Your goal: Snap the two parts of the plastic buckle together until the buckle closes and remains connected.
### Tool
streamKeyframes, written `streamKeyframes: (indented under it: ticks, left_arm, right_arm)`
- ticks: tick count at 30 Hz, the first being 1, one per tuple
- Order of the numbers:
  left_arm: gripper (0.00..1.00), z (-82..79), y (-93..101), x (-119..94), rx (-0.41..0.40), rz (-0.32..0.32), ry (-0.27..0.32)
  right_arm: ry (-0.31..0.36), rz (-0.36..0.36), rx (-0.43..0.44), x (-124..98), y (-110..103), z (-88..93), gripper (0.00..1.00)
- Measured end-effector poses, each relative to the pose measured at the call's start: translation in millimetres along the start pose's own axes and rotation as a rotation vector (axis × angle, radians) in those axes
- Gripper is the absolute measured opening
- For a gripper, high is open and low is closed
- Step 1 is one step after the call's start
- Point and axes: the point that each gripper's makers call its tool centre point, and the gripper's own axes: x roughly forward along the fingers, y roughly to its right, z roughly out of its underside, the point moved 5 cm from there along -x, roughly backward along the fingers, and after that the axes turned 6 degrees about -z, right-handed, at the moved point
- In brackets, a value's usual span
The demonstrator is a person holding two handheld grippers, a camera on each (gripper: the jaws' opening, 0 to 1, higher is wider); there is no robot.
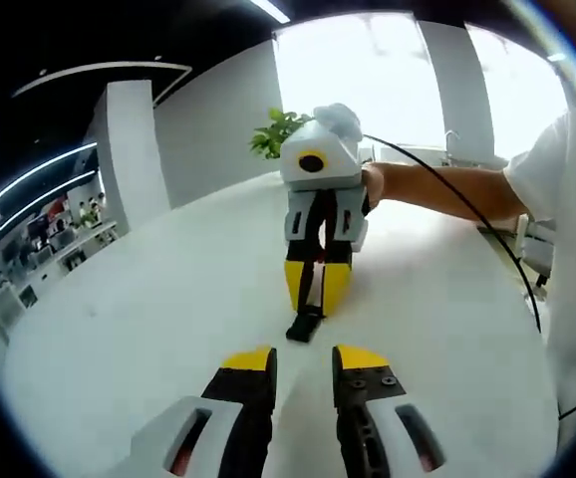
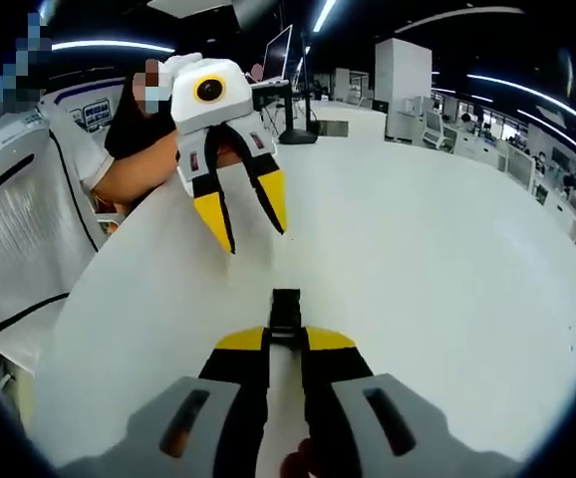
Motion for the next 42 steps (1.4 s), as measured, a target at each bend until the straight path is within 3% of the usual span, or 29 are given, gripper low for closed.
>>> streamKeyframes:
  ticks: [10,22,42]
  left_arm:
    - [0.22,-1.0,-4.6,-1.4,-0.008,-0.025,0.001]
    - [0.22,1.5,-6.4,-2.4,-0.012,-0.037,-0.007]
    - [0.21,4.8,-8.9,-9.6,-0.009,-0.047,0.001]
  right_arm:
    - [0.001,0.006,-0.012,-8.1,33.9,-3.4,0.11]
    - [-0.031,0.011,-0.004,-18.2,52.2,4.3,0.11]
    - [-0.027,0.005,-0.010,-14.1,56.6,1.4,0.11]
